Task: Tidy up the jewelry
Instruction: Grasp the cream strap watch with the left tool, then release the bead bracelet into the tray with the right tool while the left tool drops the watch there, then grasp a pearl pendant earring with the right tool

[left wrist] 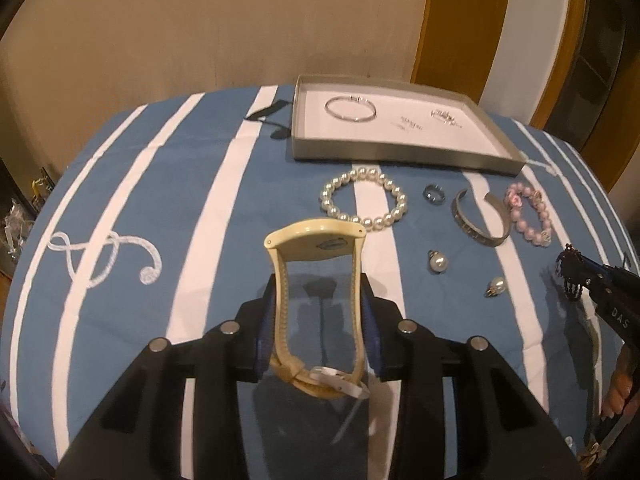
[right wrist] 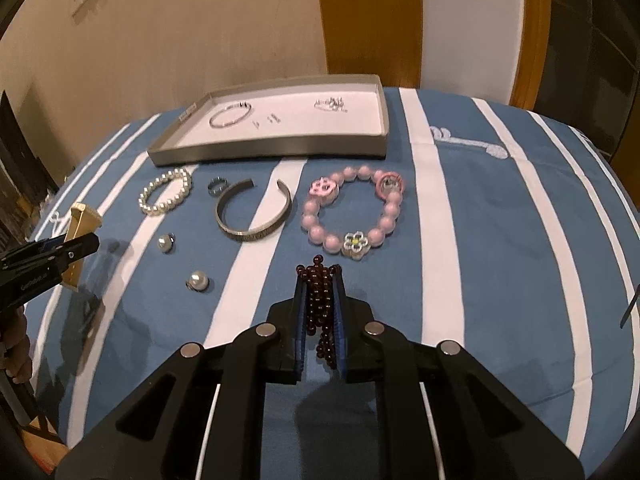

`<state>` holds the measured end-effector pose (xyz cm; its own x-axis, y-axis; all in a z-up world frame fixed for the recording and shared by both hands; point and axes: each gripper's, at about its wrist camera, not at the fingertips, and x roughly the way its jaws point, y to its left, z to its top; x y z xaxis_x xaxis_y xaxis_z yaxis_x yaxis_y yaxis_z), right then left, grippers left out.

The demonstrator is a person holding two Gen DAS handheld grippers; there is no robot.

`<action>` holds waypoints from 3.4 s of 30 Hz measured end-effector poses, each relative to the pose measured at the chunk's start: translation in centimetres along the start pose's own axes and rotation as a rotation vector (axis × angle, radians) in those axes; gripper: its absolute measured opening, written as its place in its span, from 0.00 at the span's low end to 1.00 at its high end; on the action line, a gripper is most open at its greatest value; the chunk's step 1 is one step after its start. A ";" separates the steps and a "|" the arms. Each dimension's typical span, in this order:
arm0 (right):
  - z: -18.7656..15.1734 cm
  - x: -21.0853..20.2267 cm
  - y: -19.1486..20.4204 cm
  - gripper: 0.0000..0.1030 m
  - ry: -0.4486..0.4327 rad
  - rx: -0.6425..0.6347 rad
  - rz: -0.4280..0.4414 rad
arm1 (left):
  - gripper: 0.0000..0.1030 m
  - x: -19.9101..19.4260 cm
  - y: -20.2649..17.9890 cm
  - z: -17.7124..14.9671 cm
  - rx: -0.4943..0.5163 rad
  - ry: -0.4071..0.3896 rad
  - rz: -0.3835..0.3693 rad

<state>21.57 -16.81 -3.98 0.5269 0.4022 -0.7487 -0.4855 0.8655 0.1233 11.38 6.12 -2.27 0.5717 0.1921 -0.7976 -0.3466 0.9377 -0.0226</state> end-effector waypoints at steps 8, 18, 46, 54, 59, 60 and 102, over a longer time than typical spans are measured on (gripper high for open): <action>1.7 -2.0 -0.5 0.11 -0.047 0.040 0.028 | 0.36 -1.4 0.2 0.4 0.005 -0.005 -0.023; 5.4 -3.7 -0.1 0.11 -0.107 0.048 0.044 | 0.37 -1.8 -0.2 1.6 0.020 -0.008 -0.048; 16.7 12.9 -0.8 0.15 0.078 0.095 0.044 | 0.37 8.4 -2.8 16.1 0.047 0.013 -0.046; 15.9 11.8 -2.0 0.38 0.053 0.131 0.077 | 0.37 10.2 -2.8 15.8 0.035 0.041 -0.048; 15.5 11.6 -1.9 0.41 0.039 0.121 0.079 | 0.38 10.6 -3.2 15.9 0.037 0.043 -0.051; 15.5 11.8 -1.7 0.41 0.037 0.112 0.078 | 0.38 10.8 -3.3 15.9 0.039 0.045 -0.050; -1.0 1.4 4.8 0.41 -0.023 -0.002 0.109 | 0.80 -1.4 2.4 -0.8 -0.037 0.011 0.002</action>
<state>19.25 -12.36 -5.10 0.4867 0.5011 -0.7156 -0.5425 0.8154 0.2020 9.13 7.90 -1.73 0.5628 0.1901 -0.8044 -0.3752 0.9259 -0.0437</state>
